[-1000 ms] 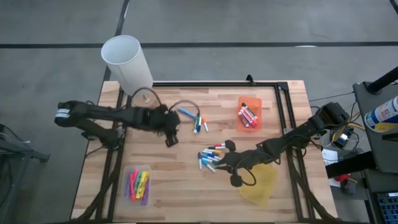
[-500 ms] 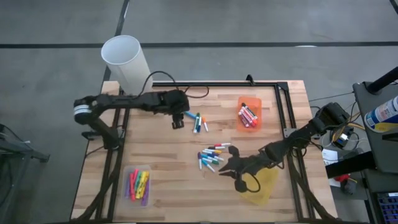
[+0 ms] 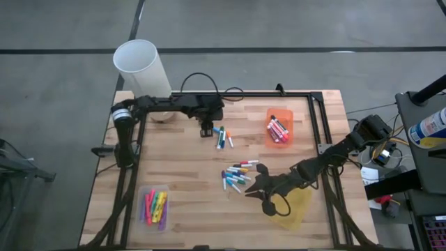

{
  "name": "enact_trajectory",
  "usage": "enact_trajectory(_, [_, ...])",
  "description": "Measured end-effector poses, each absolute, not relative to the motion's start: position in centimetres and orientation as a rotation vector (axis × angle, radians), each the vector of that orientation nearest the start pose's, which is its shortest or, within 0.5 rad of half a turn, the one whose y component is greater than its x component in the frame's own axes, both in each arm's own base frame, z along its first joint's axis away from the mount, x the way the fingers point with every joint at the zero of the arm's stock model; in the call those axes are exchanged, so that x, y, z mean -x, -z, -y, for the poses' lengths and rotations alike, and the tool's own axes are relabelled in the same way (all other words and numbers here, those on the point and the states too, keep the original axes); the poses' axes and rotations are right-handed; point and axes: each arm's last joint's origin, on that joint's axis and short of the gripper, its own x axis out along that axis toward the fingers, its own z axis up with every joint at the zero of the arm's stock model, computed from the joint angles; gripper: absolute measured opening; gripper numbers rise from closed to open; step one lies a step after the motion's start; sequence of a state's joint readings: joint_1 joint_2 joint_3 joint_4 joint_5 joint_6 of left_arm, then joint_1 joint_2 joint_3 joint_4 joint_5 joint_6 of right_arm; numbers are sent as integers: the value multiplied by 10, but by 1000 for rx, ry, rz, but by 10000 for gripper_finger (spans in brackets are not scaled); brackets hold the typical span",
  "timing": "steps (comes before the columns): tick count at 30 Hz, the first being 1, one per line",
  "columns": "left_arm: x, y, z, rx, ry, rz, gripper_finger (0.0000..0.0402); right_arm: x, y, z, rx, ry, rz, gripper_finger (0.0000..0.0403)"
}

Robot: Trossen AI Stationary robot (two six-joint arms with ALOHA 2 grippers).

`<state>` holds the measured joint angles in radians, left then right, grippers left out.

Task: Pick & Place Markers
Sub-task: Put the blue marker pen into the transparent bin

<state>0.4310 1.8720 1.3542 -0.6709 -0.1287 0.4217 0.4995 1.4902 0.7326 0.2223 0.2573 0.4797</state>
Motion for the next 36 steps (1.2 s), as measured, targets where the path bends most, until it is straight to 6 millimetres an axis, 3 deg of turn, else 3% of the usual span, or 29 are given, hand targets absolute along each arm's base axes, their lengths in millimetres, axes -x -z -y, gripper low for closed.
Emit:
enact_trajectory(20, [-347, -168, -162, -56, -166, -1402, 162, -267, -193, -137, -256, -107, -540, 57])
enact_trajectory(24, [-347, -163, -162, 2, -197, -1410, 127, -267, -193, -137, -256, -107, -540, 57])
enact_trajectory(29, [-346, -160, -161, 40, -225, -1412, 49, -267, -193, -137, -255, -107, -540, 57])
enact_trajectory(36, [-335, -173, -156, 111, -263, -1468, 43, -267, -192, -137, -250, -107, -541, 57])
